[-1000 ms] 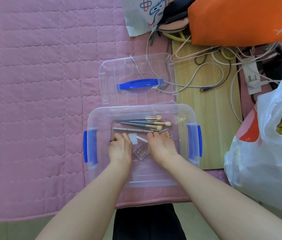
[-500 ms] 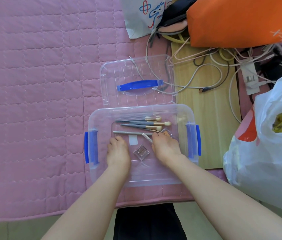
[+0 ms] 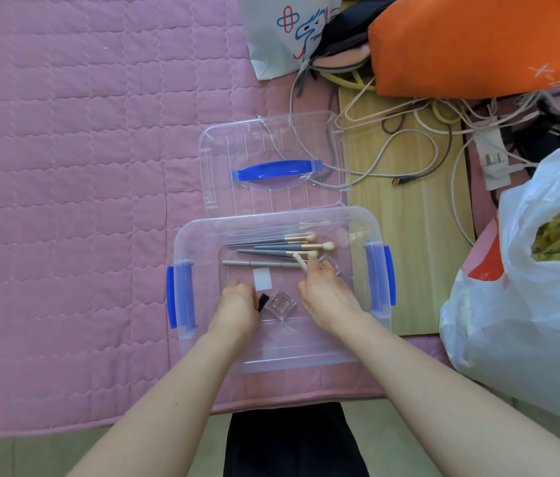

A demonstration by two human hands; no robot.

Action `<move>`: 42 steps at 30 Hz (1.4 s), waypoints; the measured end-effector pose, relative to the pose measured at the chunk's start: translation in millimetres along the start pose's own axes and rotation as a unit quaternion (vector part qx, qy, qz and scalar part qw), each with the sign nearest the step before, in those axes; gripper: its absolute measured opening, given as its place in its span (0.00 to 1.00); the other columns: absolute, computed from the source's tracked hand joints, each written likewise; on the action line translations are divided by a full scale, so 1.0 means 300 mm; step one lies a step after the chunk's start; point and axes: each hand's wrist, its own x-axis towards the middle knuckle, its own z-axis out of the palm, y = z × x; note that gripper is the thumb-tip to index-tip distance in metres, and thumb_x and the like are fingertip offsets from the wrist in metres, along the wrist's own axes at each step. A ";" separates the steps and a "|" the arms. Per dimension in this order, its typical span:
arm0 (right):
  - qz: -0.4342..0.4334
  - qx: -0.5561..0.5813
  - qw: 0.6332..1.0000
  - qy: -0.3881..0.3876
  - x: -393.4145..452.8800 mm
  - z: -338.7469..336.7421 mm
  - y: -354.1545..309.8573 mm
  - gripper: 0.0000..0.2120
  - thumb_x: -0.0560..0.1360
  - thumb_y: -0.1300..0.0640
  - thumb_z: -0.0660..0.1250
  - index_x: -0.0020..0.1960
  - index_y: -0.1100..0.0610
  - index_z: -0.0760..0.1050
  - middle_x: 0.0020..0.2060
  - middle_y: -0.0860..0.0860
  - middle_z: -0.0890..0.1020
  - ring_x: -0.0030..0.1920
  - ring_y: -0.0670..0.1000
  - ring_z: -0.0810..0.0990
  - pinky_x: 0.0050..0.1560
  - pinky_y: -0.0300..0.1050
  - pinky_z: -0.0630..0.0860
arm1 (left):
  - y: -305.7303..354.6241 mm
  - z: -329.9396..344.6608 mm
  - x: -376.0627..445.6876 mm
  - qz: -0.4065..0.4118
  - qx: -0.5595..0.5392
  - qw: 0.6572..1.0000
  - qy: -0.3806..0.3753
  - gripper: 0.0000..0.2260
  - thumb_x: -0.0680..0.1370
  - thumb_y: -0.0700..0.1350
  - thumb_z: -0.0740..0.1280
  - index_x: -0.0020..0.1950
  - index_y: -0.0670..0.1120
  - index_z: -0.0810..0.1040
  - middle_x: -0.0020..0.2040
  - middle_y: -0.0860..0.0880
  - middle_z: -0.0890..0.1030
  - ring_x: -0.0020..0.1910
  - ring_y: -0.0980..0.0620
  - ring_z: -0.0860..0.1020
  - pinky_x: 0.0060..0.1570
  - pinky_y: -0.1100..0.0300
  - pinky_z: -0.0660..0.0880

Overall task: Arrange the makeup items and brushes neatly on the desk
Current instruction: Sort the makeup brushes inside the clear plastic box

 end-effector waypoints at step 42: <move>0.073 0.093 0.991 -0.058 0.023 -0.033 0.009 0.10 0.80 0.52 0.56 0.50 0.60 0.65 0.42 0.57 0.76 0.41 0.58 0.72 0.41 0.47 0.68 | 0.011 -0.054 0.022 0.033 -0.035 0.997 0.058 0.07 0.78 0.44 0.60 0.52 0.42 0.68 0.46 0.40 0.78 0.42 0.38 0.76 0.40 0.49 0.76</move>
